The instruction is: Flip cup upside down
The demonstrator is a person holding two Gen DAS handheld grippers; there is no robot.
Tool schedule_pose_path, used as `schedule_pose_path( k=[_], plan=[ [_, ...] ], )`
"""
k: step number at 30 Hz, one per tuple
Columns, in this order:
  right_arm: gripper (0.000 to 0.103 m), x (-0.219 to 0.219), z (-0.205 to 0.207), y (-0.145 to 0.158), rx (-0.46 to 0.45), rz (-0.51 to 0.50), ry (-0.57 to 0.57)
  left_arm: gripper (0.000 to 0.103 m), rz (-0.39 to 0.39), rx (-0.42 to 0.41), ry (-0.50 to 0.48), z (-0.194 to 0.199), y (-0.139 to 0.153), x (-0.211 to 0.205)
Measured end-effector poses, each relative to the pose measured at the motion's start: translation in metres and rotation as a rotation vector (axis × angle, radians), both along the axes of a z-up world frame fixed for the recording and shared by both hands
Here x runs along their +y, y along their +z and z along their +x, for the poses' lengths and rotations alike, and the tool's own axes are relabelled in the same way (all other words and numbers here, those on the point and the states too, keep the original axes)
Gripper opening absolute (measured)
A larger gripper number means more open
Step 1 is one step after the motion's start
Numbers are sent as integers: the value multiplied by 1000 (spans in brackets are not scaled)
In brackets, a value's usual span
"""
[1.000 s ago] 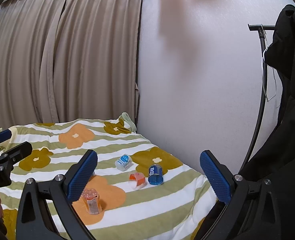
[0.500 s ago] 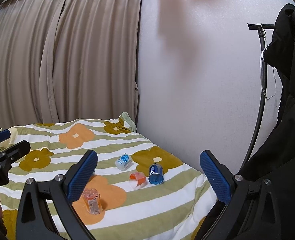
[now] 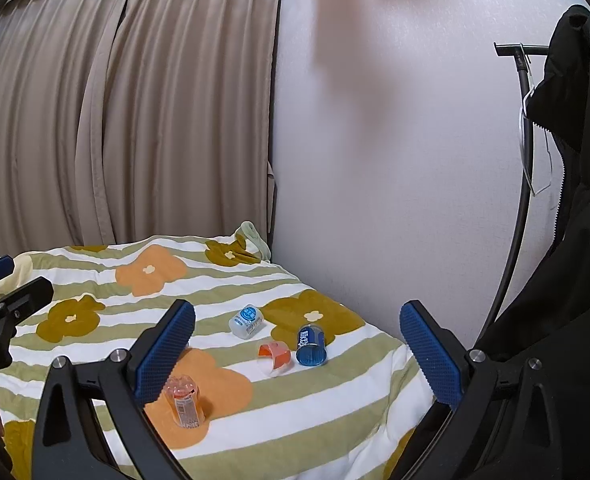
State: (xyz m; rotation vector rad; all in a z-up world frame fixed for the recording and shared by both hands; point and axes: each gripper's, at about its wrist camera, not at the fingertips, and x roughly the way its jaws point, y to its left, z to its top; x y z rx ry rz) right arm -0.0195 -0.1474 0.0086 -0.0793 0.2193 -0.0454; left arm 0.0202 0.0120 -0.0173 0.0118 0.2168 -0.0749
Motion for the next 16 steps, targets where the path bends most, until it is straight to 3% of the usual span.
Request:
schedule_pose_path(
  k=[8,16],
  plan=[
    [102,-1,1,0,2,-1,-1,103,13,8,5,1,-1,0],
    [102,5,-3,-1,3,-2,6,103,17,-40,-7,-6,1,-1]
  ],
)
